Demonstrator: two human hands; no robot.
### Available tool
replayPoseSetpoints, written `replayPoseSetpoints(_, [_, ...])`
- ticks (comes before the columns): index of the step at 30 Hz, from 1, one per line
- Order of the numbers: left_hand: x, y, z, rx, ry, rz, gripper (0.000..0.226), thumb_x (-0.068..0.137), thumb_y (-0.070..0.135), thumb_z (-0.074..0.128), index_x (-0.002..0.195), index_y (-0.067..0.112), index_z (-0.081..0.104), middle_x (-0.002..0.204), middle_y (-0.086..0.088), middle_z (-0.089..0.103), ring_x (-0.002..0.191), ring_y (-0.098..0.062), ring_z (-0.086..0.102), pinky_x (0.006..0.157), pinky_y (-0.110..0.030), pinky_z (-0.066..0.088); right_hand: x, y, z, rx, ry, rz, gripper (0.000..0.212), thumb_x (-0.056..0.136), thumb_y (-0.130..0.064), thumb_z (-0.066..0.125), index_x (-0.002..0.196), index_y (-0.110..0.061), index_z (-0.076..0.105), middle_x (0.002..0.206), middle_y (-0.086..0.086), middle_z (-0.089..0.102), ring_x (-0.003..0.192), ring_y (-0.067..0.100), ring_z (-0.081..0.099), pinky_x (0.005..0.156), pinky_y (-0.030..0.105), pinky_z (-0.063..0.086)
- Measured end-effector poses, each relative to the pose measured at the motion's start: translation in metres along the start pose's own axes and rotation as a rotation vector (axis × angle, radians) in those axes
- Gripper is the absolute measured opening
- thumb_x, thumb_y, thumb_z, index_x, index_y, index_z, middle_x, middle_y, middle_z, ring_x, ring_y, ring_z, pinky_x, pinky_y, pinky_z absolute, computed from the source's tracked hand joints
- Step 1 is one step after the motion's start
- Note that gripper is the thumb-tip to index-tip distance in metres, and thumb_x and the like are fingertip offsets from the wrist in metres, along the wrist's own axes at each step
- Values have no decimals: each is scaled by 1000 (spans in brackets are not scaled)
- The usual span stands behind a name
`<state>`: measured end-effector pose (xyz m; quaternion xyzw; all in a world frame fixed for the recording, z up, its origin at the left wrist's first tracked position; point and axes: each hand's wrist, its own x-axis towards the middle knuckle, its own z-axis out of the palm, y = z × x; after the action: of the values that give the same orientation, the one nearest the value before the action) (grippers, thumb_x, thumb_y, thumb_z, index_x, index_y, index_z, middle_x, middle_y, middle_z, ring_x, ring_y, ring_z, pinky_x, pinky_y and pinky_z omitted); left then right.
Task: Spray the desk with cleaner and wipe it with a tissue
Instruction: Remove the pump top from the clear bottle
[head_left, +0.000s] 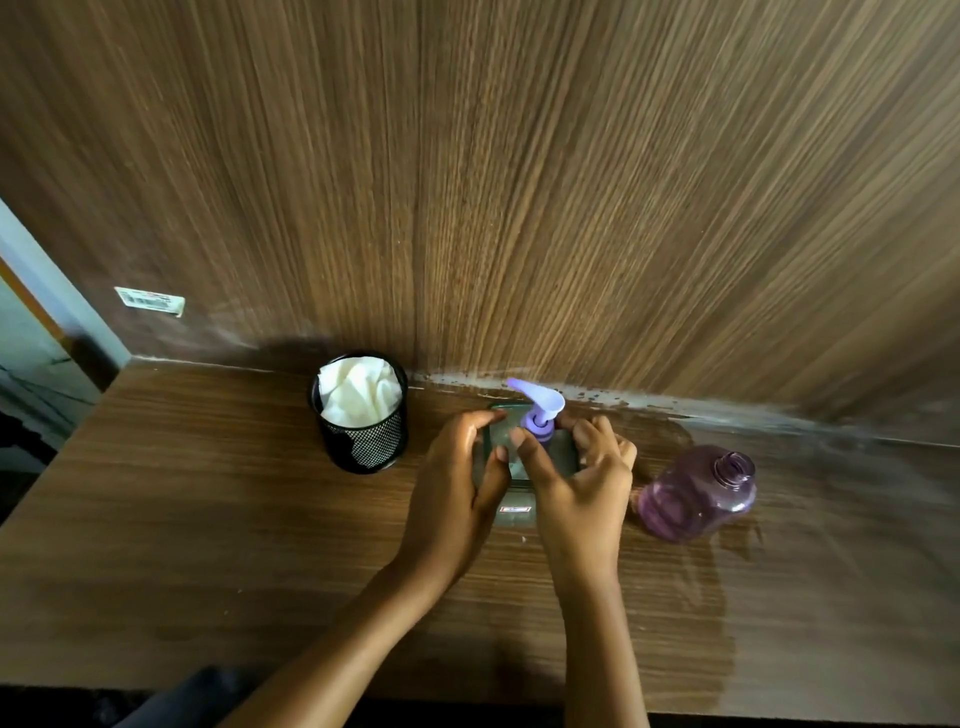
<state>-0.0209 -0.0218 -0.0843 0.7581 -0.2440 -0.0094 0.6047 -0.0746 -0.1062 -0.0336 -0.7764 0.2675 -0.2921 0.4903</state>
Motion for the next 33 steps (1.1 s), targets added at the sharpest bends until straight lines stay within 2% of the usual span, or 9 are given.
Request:
replayPoseSetpoints(3, [1, -2, -1, 1, -11, 3, 38, 88, 44, 41, 113, 18, 50, 111, 1, 59, 106, -15, 57, 88, -45, 48, 1, 3, -5, 92, -135, 63, 28, 79, -25, 70, 103, -11, 69, 97, 0, 55, 106, -3, 37, 98, 8, 32])
replayPoseSetpoints(6, [1, -3, 0, 0, -8, 9, 37, 88, 45, 40, 111, 18, 50, 108, 0, 59, 102, -18, 58, 85, -47, 48, -1, 6, -7, 215, -217, 102, 37, 77, -38, 66, 110, -23, 67, 111, 10, 59, 118, 23, 47, 103, 40, 42])
replayPoseSetpoints(10, [0, -3, 0, 23, 9, 9, 28, 87, 48, 39, 112, 36, 43, 109, 3, 58, 102, -16, 57, 85, -45, 48, -1, 6, -11, 453, -190, 167, 47, 73, -12, 67, 114, -35, 62, 118, -4, 62, 114, 11, 57, 90, 17, 47])
replayPoseSetpoints(13, [0, -3, 0, 20, 2, 14, 29, 87, 49, 40, 111, 33, 44, 109, 1, 59, 102, -18, 57, 85, -46, 48, 1, 6, -8, 370, -108, 89, 58, 63, -22, 76, 115, -39, 58, 116, 0, 58, 113, 19, 56, 96, 34, 48])
replayPoseSetpoints(16, [1, -3, 1, 29, 5, 16, 31, 87, 45, 42, 113, 28, 45, 111, -1, 60, 105, -17, 57, 87, -45, 48, 2, 8, -1, 268, -44, 45, 47, 57, -36, 79, 99, -37, 57, 105, 3, 59, 107, 28, 54, 93, 47, 48])
replayPoseSetpoints(20, [-1, -2, 1, 36, 1, 12, 39, 86, 43, 41, 115, 19, 48, 114, 0, 59, 107, -16, 56, 90, -43, 47, 2, 9, 1, 198, -40, 25, 30, 65, -32, 74, 90, -35, 58, 94, -1, 63, 103, 33, 55, 87, 46, 50])
replayPoseSetpoints(24, [0, -2, 0, 52, -8, 25, 35, 87, 43, 40, 115, 23, 46, 111, 4, 56, 105, -15, 56, 89, -40, 47, 7, 8, -12, 182, -212, 14, 26, 71, -38, 67, 95, -31, 64, 96, 3, 65, 104, 32, 56, 90, 52, 47])
replayPoseSetpoints(29, [0, -3, -3, 106, -23, 51, 34, 87, 44, 40, 115, 25, 45, 110, 9, 54, 105, -12, 54, 90, -33, 46, 5, 6, -20, 333, -330, 30, 28, 82, -11, 63, 103, -29, 70, 106, 10, 67, 108, 26, 60, 88, 26, 51])
replayPoseSetpoints(33, [1, -3, -3, 117, -16, 65, 32, 87, 44, 41, 115, 28, 43, 109, 9, 54, 105, -14, 55, 89, -35, 47, 5, 5, -10, 355, -153, 92, 45, 69, -7, 79, 106, -25, 60, 108, 9, 65, 99, 16, 63, 86, 30, 52])
